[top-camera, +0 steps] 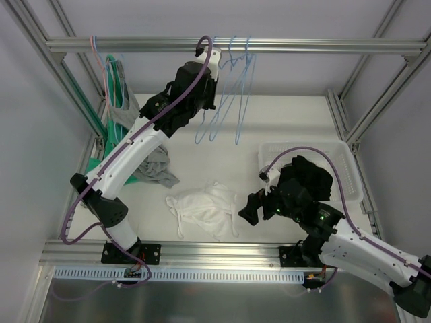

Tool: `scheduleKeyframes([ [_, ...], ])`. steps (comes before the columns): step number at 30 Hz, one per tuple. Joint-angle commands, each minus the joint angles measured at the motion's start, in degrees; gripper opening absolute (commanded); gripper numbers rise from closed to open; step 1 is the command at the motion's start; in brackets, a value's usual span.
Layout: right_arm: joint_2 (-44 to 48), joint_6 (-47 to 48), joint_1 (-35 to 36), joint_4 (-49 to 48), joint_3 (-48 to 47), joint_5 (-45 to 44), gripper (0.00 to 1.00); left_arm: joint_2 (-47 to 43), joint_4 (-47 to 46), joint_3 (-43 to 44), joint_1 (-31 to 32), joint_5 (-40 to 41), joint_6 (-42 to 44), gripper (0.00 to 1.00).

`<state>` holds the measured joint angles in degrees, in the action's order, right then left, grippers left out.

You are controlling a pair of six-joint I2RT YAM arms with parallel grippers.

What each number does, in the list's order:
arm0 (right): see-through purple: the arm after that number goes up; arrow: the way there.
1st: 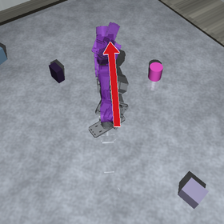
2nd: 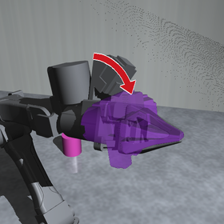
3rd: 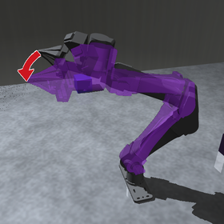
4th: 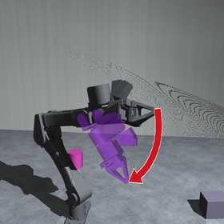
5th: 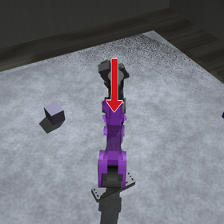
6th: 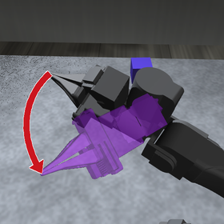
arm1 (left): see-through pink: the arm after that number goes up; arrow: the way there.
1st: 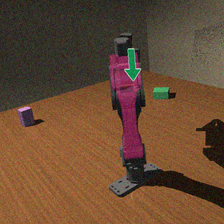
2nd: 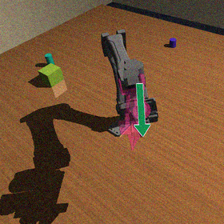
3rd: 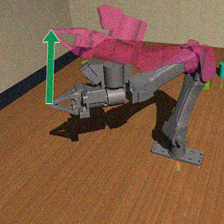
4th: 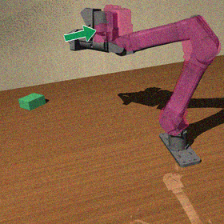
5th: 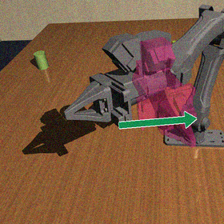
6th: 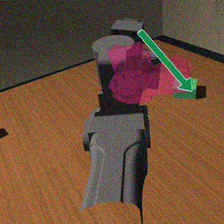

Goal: Remove the tank top from the hanger

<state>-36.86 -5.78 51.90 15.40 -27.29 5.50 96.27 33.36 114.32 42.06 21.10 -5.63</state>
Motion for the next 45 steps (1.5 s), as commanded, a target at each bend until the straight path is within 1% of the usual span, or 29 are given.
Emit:
scheduleKeyframes([
  [1,-0.66,-0.55,0.13,-3.27,0.13,0.92,0.99,0.58,2.58,1.17,1.27,-2.38,2.55,0.0],
  [2,-0.93,-0.55,0.13,-3.44,0.13,1.18,1.0,0.85,2.58,0.99,1.27,-1.77,2.38,0.0],
  [6,-0.93,-0.72,0.13,-3.62,0.22,1.36,0.99,0.68,2.67,-0.33,1.35,-1.59,1.76,0.13],
  [7,-0.93,-0.81,0.13,-3.62,0.31,1.36,0.99,0.5,2.67,-0.68,1.44,-1.07,1.41,0.26],
  [8,-0.84,-0.72,0.04,-3.62,0.39,1.36,0.99,-0.2,2.58,-0.94,1.53,-0.28,1.24,0.33],
  [9,-0.84,-0.55,0.04,-3.62,0.48,1.36,1.0,-0.64,2.67,-1.38,1.53,1.47,0.97,0.38],
  [10,-0.93,-0.55,0.04,-3.53,0.57,1.36,0.99,-1.17,2.67,-1.99,1.53,2.35,0.27,0.49],
  [11,-1.02,-0.55,0.04,-3.71,0.57,1.36,0.99,-2.39,2.58,-2.43,1.53,3.41,-0.17,0.56],
  [13,-1.63,-0.55,0.13,-3.88,0.57,1.45,1.0,-3.71,2.49,-3.4,1.53,5.96,-1.22,0.66],
  [15,-1.98,-0.63,0.13,-4.5,0.57,2.06,0.99,-5.91,2.49,-4.28,1.53,7.19,-2.01,0.71],
  [16,-2.42,-0.72,0.13,-5.28,0.57,2.32,0.99,-7.92,2.49,-5.41,1.53,8.07,-2.98,0.96],
  [17,-2.77,-0.9,0.22,-5.81,0.66,3.02,0.99,-9.07,2.41,-6.12,1.53,7.9,-3.33,0.99],
  [22,-6.9,-0.99,0.22,-10.46,0.39,4.26,1.0,-16.53,2.23,-11.04,1.53,2.46,-5.0,0.99],
  [24,-10.32,-1.25,0.66,-12.31,-0.13,4.35,0.99,-19.0,1.79,-13.67,1.53,2.1,-5.97,0.99],
  [25,-11.47,-1.25,1.09,-14.15,-0.31,3.91,1.0,-21.71,1.7,-14.64,1.53,2.1,-6.67,0.99],
  [27,-14.81,-1.16,2.94,-15.04,-1.62,1.02,0.99,-24.8,0.83,-17.88,1.53,2.01,-7.46,0.99],
  [28,-15.77,-0.81,3.9,-15.05,-2.24,-0.99,0.99,-28.21,0.39,-19.12,1.53,2.01,-8.25,0.99],
  [30,-19.1,-0.2,7.68,-15.05,-4.34,-9.59,0.99,-31.74,-0.49,-23.33,1.53,3.24,-9.66,0.99],
  [32,-21.57,0.15,11.18,-14.96,-5.84,-17.23,0.99,-37.19,-0.58,-26.68,1.53,5.43,-10.37,0.99],
  [33,-24.46,0.42,12.16,-15.48,-6.72,-18.58,1.0,-38.86,-0.67,-30.52,1.53,7.79,-10.98,0.99],
  [34,-26.05,1.29,13.91,-16.53,-8.55,-19.81,0.99,-42.62,-0.67,-32.56,1.53,8.42,-11.33,0.99],
  [35,-27.72,1.99,14.71,-16.63,-9.53,-21.39,0.99,-44.66,-0.58,-36.76,1.53,8.52,-11.6,0.99],
  [39,-36.68,5.34,18.15,-18.12,-14.36,-22.11,0.99,-54.06,-0.41,-46.37,1.53,6.5,-13.0,0.99],
  [40,-40.62,7.26,18.5,-18.12,-15.5,-22.02,0.99,-57.56,-0.32,-47.78,1.53,6.84,-13.0,0.99],
  [43,-45.74,9.82,19.29,-18.12,-19.72,-21.67,0.99,-62.85,-0.05,-52.26,1.53,6.32,-12.04,0.99],
  [45,-50.14,11.48,19.56,-18.21,-22.36,-21.32,1.0,-64.1,0.47,-53.76,1.53,5.18,-11.6,0.99],
])
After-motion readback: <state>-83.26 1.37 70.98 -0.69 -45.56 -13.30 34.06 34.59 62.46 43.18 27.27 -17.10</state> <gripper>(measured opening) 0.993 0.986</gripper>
